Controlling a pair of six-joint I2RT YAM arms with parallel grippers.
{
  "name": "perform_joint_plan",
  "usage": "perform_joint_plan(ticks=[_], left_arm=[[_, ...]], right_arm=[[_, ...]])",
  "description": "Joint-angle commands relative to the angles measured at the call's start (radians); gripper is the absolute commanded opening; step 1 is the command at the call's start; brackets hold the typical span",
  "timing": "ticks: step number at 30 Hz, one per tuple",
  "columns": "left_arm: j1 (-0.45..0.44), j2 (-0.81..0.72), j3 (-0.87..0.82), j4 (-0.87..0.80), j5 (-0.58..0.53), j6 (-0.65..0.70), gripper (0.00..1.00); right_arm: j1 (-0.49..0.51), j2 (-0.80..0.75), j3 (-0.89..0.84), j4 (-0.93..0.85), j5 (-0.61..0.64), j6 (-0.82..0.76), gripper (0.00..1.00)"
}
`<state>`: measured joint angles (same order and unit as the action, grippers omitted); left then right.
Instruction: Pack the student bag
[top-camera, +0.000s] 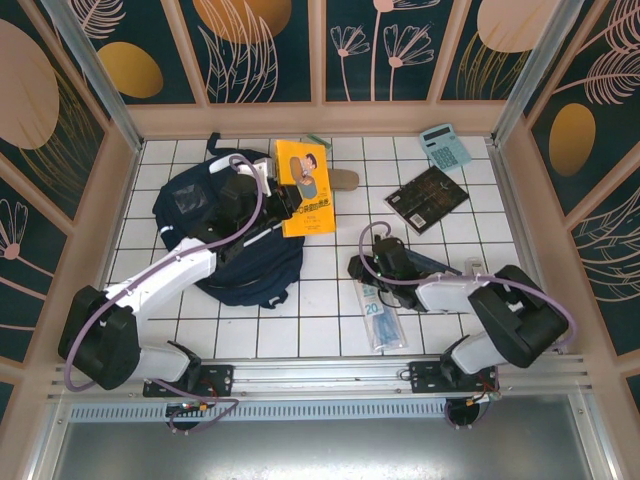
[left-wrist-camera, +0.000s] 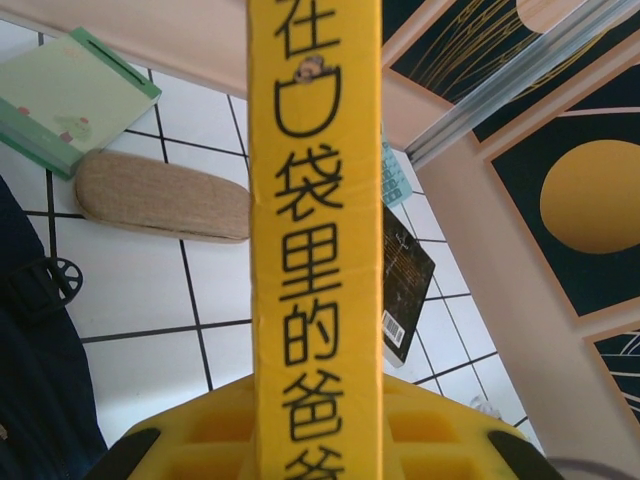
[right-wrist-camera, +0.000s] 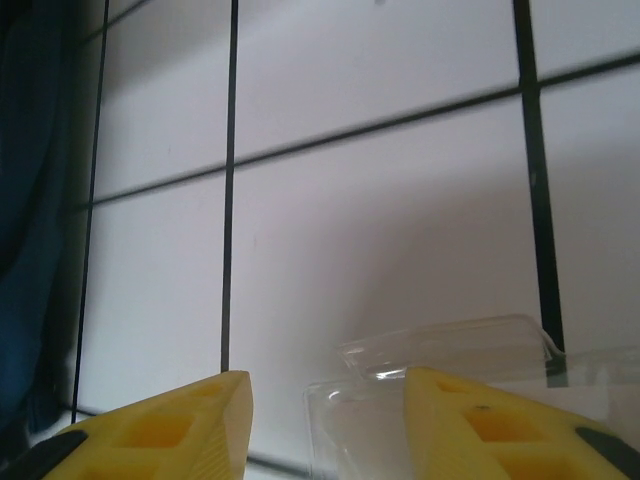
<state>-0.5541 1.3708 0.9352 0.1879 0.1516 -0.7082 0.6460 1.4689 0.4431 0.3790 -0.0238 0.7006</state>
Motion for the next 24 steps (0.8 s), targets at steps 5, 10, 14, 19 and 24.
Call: perform_joint_plan(ticks=[5,10,14,19,24], left_arm=[[0.003,-0.056,-0.003,0.072,0.031,0.004,0.00],[0.002,-0.072,-0.039,0.112,0.067,-0.022,0.00],[0.003,-0.076,-0.090,0.200,0.119,-0.073,0.00],[0.003,-0.058,-0.121,0.301,0.194,-0.130,0.00],[0.003,-0.038,-0.140,0.462,0.320,-0.201,0.00]], right_arm=[[-0.093,0.119,0.108,0.030,0.014,-0.109,0.45],[-0.093,0.021,0.140,0.013,-0.020,-0.132,0.49],[-0.137,-0.116,0.119,0.034,-0.101,-0.109,0.60],[-0.164,-0.249,0.103,0.120,-0.299,-0.090,0.74],[-0.169,-0.236,0.135,0.218,-0.506,-0.072,0.86]])
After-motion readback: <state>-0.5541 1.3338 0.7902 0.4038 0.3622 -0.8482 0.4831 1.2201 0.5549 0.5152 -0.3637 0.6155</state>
